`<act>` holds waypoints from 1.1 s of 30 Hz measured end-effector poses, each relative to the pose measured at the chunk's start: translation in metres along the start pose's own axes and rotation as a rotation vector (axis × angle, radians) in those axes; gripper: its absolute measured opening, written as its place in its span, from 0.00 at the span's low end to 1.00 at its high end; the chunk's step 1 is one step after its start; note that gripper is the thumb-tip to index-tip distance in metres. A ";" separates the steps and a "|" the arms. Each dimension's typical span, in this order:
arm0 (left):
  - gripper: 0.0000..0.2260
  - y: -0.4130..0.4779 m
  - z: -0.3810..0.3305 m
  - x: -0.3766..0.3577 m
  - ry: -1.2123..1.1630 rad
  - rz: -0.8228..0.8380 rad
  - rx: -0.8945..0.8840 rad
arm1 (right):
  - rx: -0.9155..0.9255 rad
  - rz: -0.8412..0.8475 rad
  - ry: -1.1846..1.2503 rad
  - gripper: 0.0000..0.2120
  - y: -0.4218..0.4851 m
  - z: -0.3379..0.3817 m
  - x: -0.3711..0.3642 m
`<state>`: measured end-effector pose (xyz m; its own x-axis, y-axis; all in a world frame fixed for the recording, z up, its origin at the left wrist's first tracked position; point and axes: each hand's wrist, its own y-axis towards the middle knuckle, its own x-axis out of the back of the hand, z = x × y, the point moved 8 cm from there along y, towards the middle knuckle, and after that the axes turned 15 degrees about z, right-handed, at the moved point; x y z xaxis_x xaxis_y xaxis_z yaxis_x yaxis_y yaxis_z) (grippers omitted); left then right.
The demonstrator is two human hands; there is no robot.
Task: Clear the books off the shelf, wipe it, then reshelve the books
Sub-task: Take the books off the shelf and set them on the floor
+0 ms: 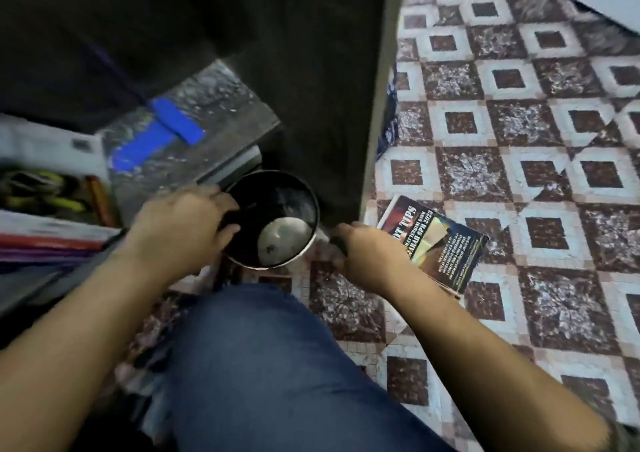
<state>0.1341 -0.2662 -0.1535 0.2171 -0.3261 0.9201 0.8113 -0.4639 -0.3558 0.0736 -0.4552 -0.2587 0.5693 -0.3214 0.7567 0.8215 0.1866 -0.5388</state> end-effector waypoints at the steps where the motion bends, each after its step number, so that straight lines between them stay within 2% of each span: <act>1: 0.13 -0.022 0.026 0.009 -0.045 -0.040 0.082 | 0.059 -0.025 -0.040 0.20 -0.004 0.028 0.014; 6: 0.14 -0.131 0.127 0.045 -0.104 -0.311 0.406 | 0.309 -0.107 -0.154 0.22 -0.025 0.162 0.070; 9: 0.20 -0.194 0.177 0.064 -0.102 -0.432 0.526 | 0.441 -0.154 -0.238 0.18 -0.035 0.241 0.090; 11: 0.20 -0.227 0.200 0.071 -0.129 -0.499 0.596 | 0.511 -0.184 -0.286 0.18 -0.040 0.288 0.097; 12: 0.21 -0.241 0.209 0.073 -0.127 -0.521 0.648 | 0.541 -0.198 -0.304 0.18 -0.042 0.310 0.099; 15: 0.33 -0.267 0.227 0.071 -0.110 -0.498 0.784 | 0.629 -0.259 -0.343 0.20 -0.041 0.368 0.103; 18: 0.37 -0.270 0.245 0.062 -0.278 -0.425 0.718 | 0.715 -0.339 -0.338 0.26 -0.040 0.412 0.108; 22: 0.36 -0.269 0.245 0.059 -0.392 -0.448 0.667 | 0.776 -0.409 -0.327 0.36 -0.040 0.449 0.114; 24: 0.36 -0.267 0.243 0.059 -0.437 -0.454 0.696 | 0.769 -0.405 -0.354 0.37 -0.035 0.457 0.114; 28: 0.35 -0.264 0.238 0.059 -0.480 -0.464 0.757 | 0.740 -0.379 -0.336 0.32 -0.021 0.454 0.113; 33: 0.35 -0.260 0.236 0.062 -0.487 -0.456 0.793 | 0.759 -0.354 -0.040 0.22 -0.012 0.439 0.123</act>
<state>0.0646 0.0288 0.0347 -0.1478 0.1946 0.9697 0.9575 0.2735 0.0911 0.1475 -0.0894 0.0037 0.2630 -0.4482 0.8544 0.7420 0.6600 0.1178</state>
